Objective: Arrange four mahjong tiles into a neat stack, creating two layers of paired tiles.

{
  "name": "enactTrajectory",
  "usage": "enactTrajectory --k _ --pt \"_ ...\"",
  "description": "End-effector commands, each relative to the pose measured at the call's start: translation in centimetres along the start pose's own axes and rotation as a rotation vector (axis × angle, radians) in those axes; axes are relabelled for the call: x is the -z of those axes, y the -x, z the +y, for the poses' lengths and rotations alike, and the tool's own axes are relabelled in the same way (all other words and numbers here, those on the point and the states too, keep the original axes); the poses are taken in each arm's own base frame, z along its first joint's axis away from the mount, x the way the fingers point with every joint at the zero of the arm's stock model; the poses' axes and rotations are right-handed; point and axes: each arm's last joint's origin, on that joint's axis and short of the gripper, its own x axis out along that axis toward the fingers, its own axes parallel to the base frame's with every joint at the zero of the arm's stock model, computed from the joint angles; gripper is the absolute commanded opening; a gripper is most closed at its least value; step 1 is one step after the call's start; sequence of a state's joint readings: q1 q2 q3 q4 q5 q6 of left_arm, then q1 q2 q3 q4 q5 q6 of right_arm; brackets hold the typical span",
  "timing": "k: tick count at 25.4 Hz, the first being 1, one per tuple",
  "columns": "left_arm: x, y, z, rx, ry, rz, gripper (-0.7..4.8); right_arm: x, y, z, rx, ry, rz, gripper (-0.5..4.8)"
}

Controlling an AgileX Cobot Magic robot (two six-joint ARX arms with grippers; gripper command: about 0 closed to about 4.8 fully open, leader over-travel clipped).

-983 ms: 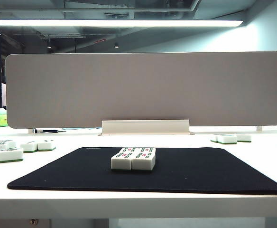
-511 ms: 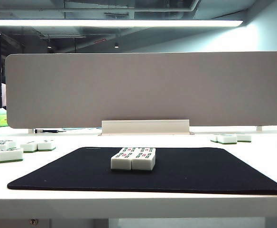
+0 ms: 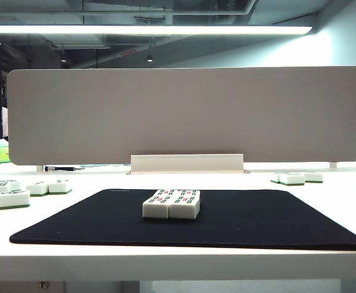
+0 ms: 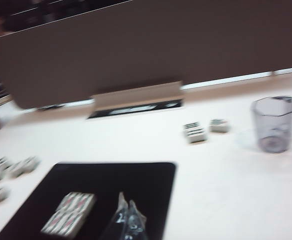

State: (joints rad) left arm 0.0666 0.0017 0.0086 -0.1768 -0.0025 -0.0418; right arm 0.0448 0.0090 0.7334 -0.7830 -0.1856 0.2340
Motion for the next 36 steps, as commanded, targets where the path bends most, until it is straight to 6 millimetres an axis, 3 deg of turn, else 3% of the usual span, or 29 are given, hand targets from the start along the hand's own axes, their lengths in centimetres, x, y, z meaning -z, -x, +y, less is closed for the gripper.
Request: enactTrajectory --k 1,7,14,20,24,31,36 --pt "0.2 0.0 0.0 -0.006 0.000 0.012 -0.05 -0.2 2.3 0.8 -0.099 -0.013 0.090 -0.01" --pt "0.2 0.0 0.0 -0.003 0.000 0.012 -0.05 0.0 5.1 1.7 -0.194 -0.053 0.230 -0.01" --pt "0.2 0.0 0.0 -0.002 0.001 0.012 -0.05 0.3 6.0 2.2 -0.335 -0.083 0.298 -0.01" --pt "-0.6 0.2 -0.2 0.078 0.185 -0.002 -0.05 0.3 6.0 2.2 -0.351 -0.084 0.301 -0.01" --pt "-3.1 1.3 -0.7 0.213 0.170 -0.061 -0.05 0.3 6.0 2.2 -0.350 -0.085 0.302 -0.01" --pt "-8.0 3.6 -1.0 0.243 0.163 -0.069 -0.05 0.3 6.0 2.2 -0.351 -0.083 0.299 -0.01" --pt "-10.6 3.6 -1.2 0.283 0.164 -0.037 -0.05 0.3 5.9 2.2 -0.351 -0.083 0.299 -0.01"
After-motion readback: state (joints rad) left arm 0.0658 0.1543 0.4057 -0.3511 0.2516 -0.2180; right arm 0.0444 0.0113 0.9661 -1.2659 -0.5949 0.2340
